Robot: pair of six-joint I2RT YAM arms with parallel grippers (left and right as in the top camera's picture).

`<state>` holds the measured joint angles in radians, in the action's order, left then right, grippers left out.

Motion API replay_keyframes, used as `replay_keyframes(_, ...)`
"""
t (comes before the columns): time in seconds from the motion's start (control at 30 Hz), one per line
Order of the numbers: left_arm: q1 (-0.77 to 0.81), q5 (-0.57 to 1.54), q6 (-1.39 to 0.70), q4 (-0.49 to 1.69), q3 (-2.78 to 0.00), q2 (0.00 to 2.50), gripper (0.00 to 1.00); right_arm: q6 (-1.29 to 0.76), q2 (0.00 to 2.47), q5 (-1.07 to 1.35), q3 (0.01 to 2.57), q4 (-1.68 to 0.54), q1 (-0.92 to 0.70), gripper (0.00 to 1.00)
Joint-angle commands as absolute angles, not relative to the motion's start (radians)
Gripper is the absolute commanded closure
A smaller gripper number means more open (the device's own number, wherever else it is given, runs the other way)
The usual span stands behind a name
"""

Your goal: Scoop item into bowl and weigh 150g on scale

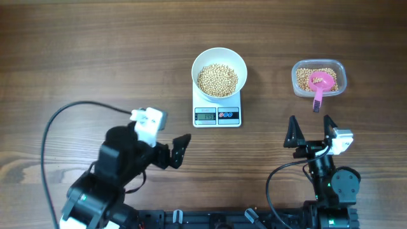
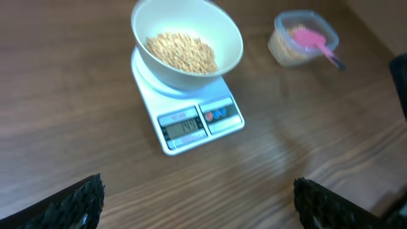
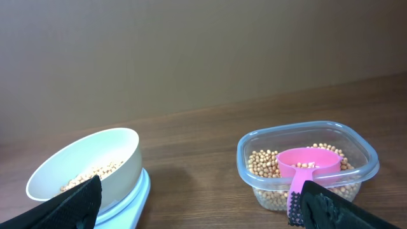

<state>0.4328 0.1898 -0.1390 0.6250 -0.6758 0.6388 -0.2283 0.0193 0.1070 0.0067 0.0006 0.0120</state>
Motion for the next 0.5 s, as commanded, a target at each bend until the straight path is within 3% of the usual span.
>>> replay_keyframes(0.0,0.36,0.182,-0.111,0.667,-0.664,0.541,0.0,-0.21,0.01,0.093,0.005,0.004,0.018,0.0)
replay_keyframes(0.13,0.266,0.182,-0.108,0.603,-0.551,0.43,0.0,-0.21,0.01,0.093,0.005,0.004,0.018,0.01)
replay_keyframes(0.47,0.097,0.182,-0.109,0.095,-0.155,0.138,0.0,-0.21,0.01,0.093,0.005,0.004,0.018,0.0)
